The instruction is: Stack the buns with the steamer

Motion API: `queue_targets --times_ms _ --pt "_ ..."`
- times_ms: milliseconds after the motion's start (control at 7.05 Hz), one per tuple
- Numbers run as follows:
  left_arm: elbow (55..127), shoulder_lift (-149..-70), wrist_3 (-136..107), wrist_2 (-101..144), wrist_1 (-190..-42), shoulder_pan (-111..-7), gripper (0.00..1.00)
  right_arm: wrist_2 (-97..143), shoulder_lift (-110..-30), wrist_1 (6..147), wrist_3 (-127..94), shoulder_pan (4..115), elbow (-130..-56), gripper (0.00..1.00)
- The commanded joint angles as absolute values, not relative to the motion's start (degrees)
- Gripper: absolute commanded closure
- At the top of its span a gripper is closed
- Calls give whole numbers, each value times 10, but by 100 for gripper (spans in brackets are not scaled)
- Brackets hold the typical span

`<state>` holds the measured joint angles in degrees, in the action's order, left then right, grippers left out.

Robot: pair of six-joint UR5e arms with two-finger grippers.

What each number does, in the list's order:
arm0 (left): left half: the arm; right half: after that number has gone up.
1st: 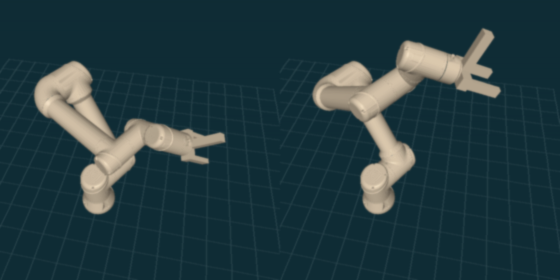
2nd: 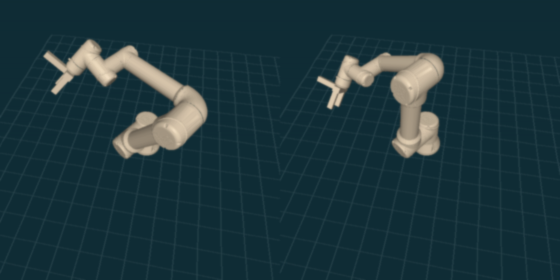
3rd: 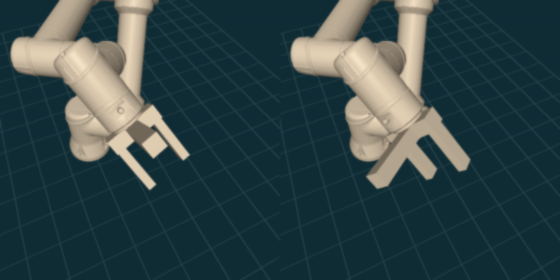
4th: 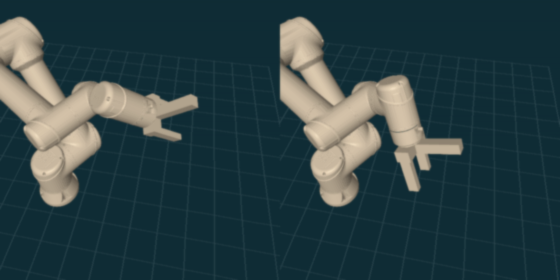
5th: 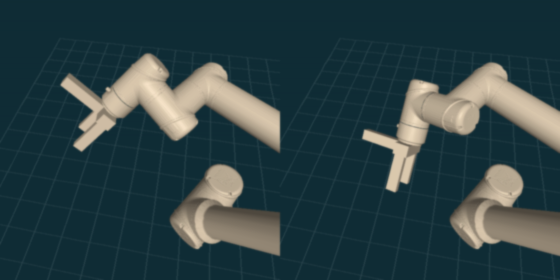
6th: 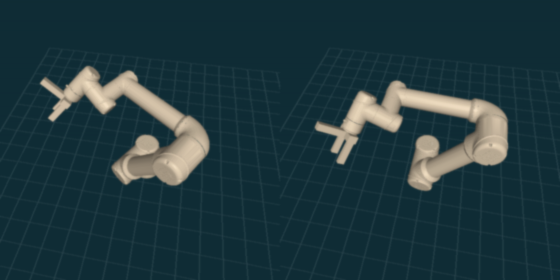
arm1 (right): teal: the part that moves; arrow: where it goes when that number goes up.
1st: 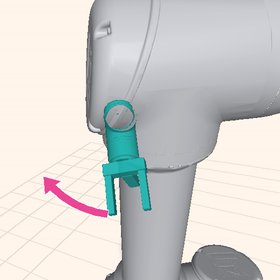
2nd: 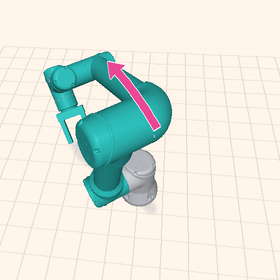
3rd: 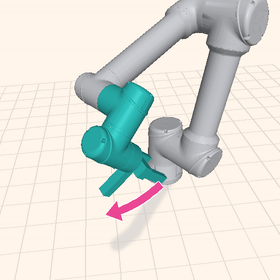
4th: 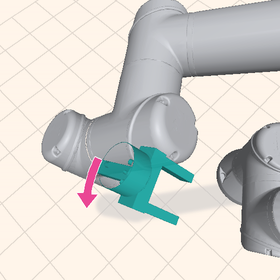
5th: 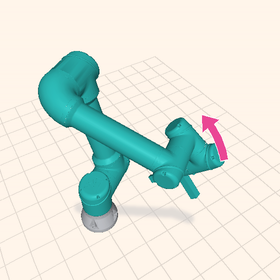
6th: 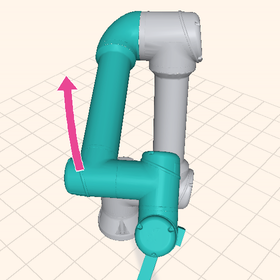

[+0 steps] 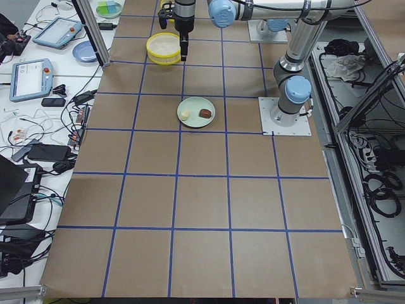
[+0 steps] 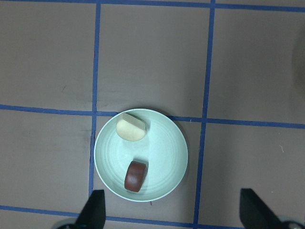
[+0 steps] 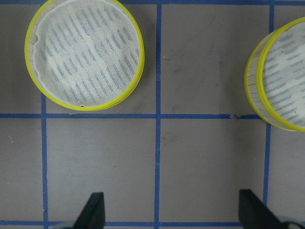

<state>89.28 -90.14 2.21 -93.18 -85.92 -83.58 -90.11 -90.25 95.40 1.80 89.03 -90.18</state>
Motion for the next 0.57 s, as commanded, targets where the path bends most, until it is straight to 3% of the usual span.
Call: queue_targets --times_ms 0,425 --pt "894 -901 23 -931 -862 -834 0 -903 -904 954 17 891 -902 0" --pt "895 -900 25 -933 -889 -823 0 -903 -904 954 14 891 -902 0"
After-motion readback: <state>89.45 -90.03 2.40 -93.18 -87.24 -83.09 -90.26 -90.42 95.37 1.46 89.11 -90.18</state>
